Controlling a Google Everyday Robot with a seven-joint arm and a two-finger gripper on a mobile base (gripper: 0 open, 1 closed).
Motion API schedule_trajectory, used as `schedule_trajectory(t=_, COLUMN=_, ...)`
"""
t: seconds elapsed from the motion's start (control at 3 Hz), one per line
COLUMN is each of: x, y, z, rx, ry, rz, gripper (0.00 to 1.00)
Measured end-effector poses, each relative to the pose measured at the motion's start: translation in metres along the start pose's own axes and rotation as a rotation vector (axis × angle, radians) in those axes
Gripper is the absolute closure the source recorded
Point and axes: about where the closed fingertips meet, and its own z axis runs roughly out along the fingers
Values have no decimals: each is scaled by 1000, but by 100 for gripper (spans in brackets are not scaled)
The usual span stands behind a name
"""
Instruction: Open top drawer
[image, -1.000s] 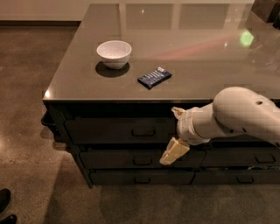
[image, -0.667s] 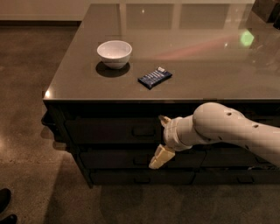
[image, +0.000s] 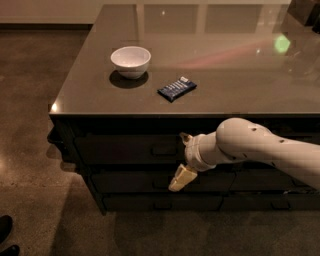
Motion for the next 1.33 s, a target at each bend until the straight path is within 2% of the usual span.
schedule_trajectory(t=0.33, x=13, y=0, z=22, rx=-41, ry=-3, rz=31, gripper=0)
schedule_trajectory(t=0.67, x=12, y=0, z=20, rx=-41, ry=-3, rz=31, gripper=0)
schedule_trajectory(t=1.0, x=11, y=1, z=23, rx=-63, ry=-7, rz=35, gripper=0)
schedule_trajectory(t=1.33, x=1, y=-2, z=31, rx=-105, ry=-23, rz=12, gripper=0)
